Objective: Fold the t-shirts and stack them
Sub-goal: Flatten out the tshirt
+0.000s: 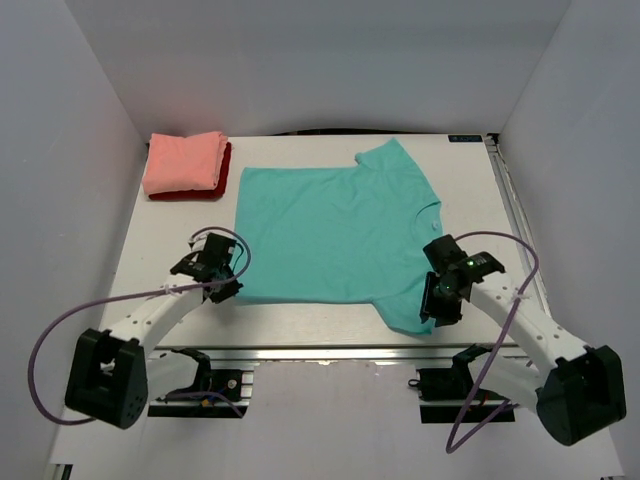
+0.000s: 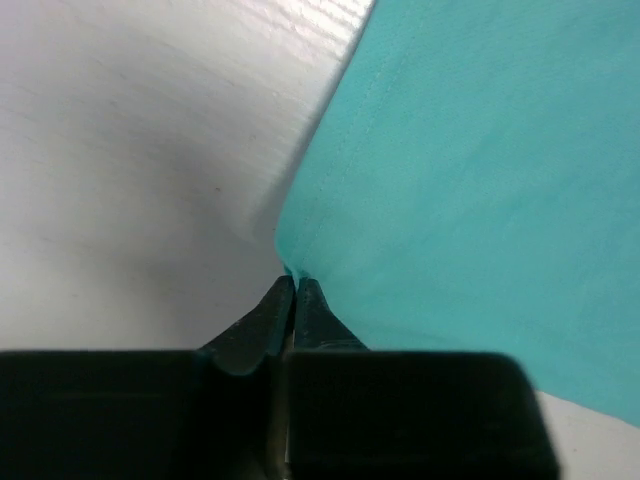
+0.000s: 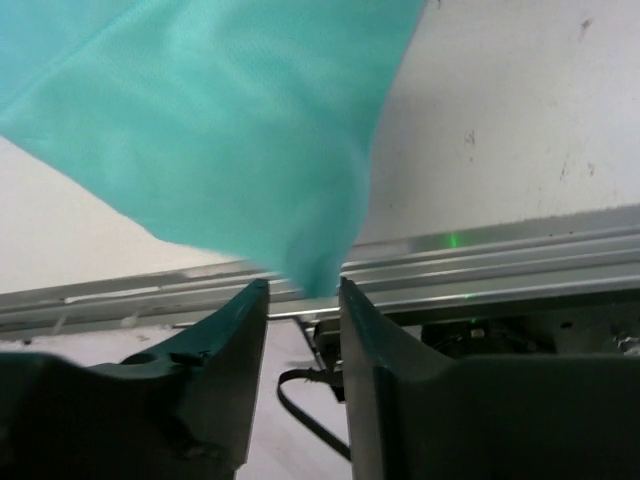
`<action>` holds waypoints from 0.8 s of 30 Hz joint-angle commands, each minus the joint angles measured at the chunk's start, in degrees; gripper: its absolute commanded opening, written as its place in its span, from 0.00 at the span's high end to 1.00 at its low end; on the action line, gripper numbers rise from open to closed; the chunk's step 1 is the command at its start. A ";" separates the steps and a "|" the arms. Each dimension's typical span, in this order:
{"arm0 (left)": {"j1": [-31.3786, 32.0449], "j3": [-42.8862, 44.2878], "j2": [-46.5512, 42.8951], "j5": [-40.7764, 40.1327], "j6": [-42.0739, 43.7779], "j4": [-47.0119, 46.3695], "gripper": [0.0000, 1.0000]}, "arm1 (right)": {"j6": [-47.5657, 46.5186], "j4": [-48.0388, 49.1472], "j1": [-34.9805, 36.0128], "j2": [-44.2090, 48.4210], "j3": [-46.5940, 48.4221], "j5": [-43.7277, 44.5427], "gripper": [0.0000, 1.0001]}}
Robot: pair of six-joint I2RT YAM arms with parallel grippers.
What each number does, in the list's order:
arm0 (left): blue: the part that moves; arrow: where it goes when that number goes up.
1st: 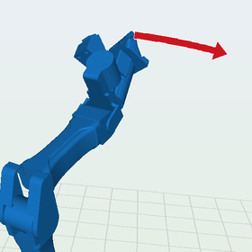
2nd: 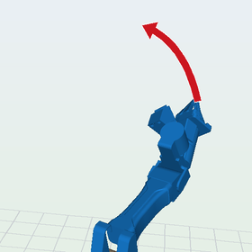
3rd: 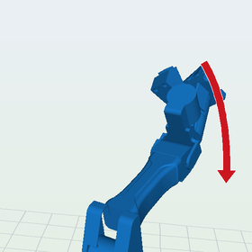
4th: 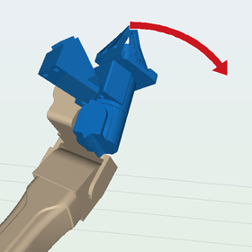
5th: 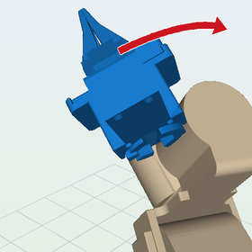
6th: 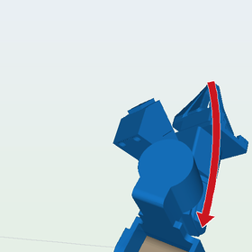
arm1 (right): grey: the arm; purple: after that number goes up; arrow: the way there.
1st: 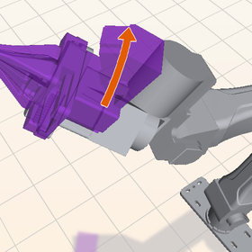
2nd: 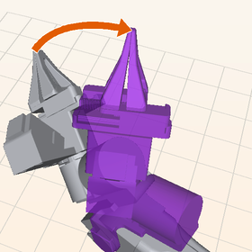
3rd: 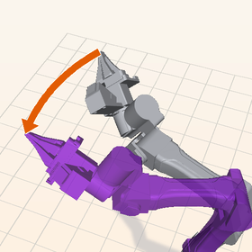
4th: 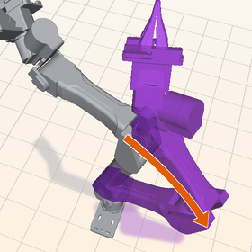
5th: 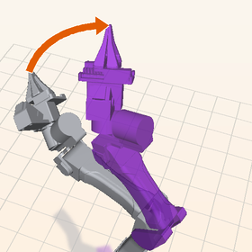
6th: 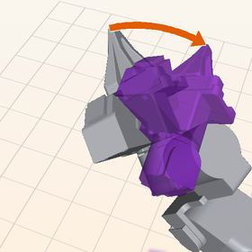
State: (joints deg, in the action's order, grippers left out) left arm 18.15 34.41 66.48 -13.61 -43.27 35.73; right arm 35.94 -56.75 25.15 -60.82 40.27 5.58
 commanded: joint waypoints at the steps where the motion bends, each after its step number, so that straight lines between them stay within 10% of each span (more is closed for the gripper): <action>1: 0.22 2.32 -5.38 -5.36 -2.17 4.52 0.81 | 0.53 -5.29 0.17 3.50 4.28 0.13 0.55; 6: 0.22 3.64 -11.54 -8.54 -3.23 8.13 0.46 | 0.79 -7.49 0.25 6.06 5.08 1.97 0.43; 24: 0.30 -4.17 -10.31 -8.01 -6.21 0.58 0.50 | 6.15 3.56 0.34 7.55 -4.58 3.81 0.47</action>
State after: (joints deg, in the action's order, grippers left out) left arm 18.17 31.35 57.60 -20.29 -47.77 38.85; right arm 38.70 -56.86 25.17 -54.68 37.17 7.90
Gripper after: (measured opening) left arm 0.501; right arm 0.528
